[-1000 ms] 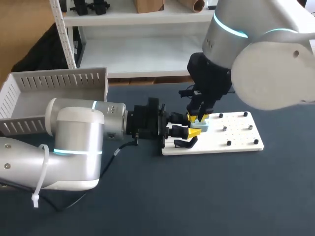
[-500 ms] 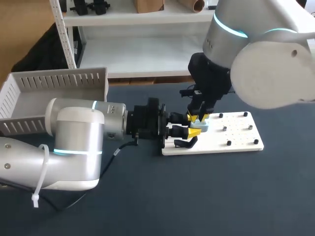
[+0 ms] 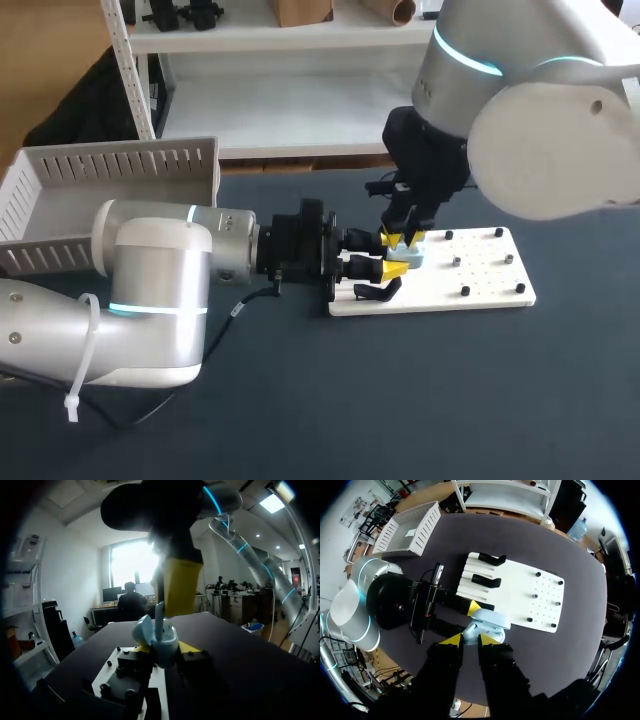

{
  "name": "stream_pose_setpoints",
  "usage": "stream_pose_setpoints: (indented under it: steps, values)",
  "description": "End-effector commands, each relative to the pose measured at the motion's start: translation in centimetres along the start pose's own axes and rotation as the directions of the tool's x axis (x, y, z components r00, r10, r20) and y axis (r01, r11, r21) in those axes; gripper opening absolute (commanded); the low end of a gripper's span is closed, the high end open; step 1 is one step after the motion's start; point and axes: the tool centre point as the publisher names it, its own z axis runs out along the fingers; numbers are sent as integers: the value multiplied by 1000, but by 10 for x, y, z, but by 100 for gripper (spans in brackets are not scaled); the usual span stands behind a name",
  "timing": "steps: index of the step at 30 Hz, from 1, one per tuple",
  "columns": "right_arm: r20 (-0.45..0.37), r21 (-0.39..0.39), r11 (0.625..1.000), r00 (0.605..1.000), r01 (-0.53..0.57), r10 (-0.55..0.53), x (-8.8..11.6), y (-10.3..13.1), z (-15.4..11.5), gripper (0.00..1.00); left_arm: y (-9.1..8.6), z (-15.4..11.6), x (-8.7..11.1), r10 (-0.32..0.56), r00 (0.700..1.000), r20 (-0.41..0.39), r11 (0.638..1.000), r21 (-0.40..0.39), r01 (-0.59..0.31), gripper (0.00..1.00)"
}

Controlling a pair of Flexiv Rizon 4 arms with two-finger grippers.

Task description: Pick up each earbud case from the left stands, insert the matching earbuds, close the lid, and place the case in the box.

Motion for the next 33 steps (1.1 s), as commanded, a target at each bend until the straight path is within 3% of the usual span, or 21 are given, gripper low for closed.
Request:
stream_pose_setpoints:
  steps: [1, 33]
  values:
    - [-2, 2, 1000, 1000, -2, 2, -1, 0, 0, 0, -1, 0, 0, 2, 1000, 2, 1000, -3, -2, 0]
    - [-11, 3, 1000, 1000, -3, 3, 0, 0, 6, 0, -1, 0, 0, 2, 1000, 2, 1000, -3, -2, 0]
